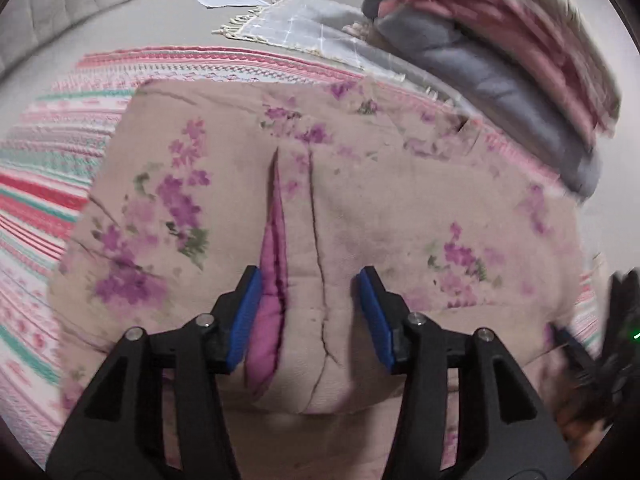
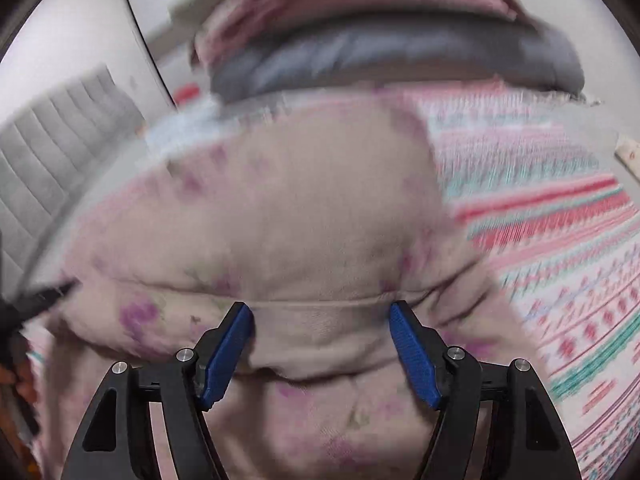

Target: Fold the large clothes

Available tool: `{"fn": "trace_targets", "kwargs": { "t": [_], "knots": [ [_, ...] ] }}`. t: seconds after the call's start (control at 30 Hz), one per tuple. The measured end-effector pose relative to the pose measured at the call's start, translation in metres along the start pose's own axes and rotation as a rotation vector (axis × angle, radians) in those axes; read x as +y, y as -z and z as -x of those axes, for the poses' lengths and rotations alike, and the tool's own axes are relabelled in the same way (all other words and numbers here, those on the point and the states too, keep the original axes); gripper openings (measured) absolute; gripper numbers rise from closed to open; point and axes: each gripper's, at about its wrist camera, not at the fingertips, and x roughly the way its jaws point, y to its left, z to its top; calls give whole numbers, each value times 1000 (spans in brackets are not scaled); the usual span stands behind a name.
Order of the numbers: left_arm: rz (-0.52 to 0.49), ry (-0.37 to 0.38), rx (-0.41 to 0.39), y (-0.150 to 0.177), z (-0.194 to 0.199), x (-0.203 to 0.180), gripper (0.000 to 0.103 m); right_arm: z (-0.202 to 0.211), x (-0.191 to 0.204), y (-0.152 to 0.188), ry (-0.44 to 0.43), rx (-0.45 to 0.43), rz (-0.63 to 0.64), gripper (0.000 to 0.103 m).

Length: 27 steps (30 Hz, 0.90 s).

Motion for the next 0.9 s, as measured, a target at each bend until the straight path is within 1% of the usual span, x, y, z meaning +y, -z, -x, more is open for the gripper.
{"fn": "trace_targets", "kwargs": {
  "t": [0.03, 0.07, 0.1, 0.13, 0.17, 0.2, 0.23, 0.27, 0.3, 0.33, 0.37, 0.4, 0.43, 0.47, 0.5, 0.53, 0.57, 0.6, 0.63, 0.67, 0.73, 0.8, 0.9],
  "knots": [
    [-6, 32, -13, 3, 3, 0, 45, -2, 3, 2, 14, -11, 11, 74],
    [-24, 78, -29, 5, 9, 0, 35, -1, 5, 1, 22, -17, 18, 74],
    [-42, 99, -45, 7, 14, -1, 33, 1, 6, -1, 25, -16, 18, 74],
    [-54, 99, -67, 8, 19, -1, 27, 5, 6, -3, 25, -20, 9, 74],
    [-59, 83, -86, 9, 22, -1, 22, 9, 5, -4, 26, -32, -6, 74],
    [-55, 22, -94, 9, 23, 1, 19, 11, 5, -5, 28, -39, -12, 74],
    [-46, -9, -86, 9, 22, 4, 17, 15, 5, -5, 32, -54, -18, 74],
    [-34, -29, -71, 9, 20, 7, 17, 19, 5, -6, 42, -76, -20, 74],
    [-27, -43, -47, 11, 14, 9, 20, 23, 5, -5, 49, -92, -19, 74],
    [-42, -66, -41, 12, 11, 6, 24, 28, 6, -5, 64, -118, -19, 74],
    [-74, -93, -44, 13, 7, 2, 29, 30, 5, -5, 77, -139, -17, 74],
    [-149, -153, -60, 17, 5, -7, 34, 29, 3, -5, 81, -150, -15, 74],
    [-201, -213, -72, 21, 4, -11, 51, 26, 0, -2, 78, -153, -13, 74],
    [-237, -252, -83, 23, 3, -15, 55, 16, -2, 0, 82, -122, -14, 74],
    [-262, -258, -97, 26, 6, -16, 55, -2, -7, 3, 87, -32, -29, 75],
    [-262, -250, -102, 27, 12, -15, 56, -8, -12, 6, 70, -11, -45, 75],
    [-256, -239, -104, 27, 19, -12, 64, -3, -12, 4, 65, -27, -47, 75],
    [-242, -235, -105, 28, 29, -9, 71, 1, -11, 1, 67, -23, -46, 75],
    [-232, -238, -99, 30, 34, -7, 85, 8, -10, -2, 66, -19, -43, 75],
    [-216, -230, -84, 32, 42, -3, 87, 16, -9, -4, 60, -27, -42, 75],
    [-180, -186, -45, 33, 49, 3, 87, 29, -9, -7, 54, -35, -49, 75],
    [-144, -151, -11, 41, 64, 10, 87, 42, -10, -7, 41, -28, -71, 75],
    [-105, -123, -10, 57, 95, 25, 87, 67, -5, -7, 4, -21, -66, 75]
  ]
}}
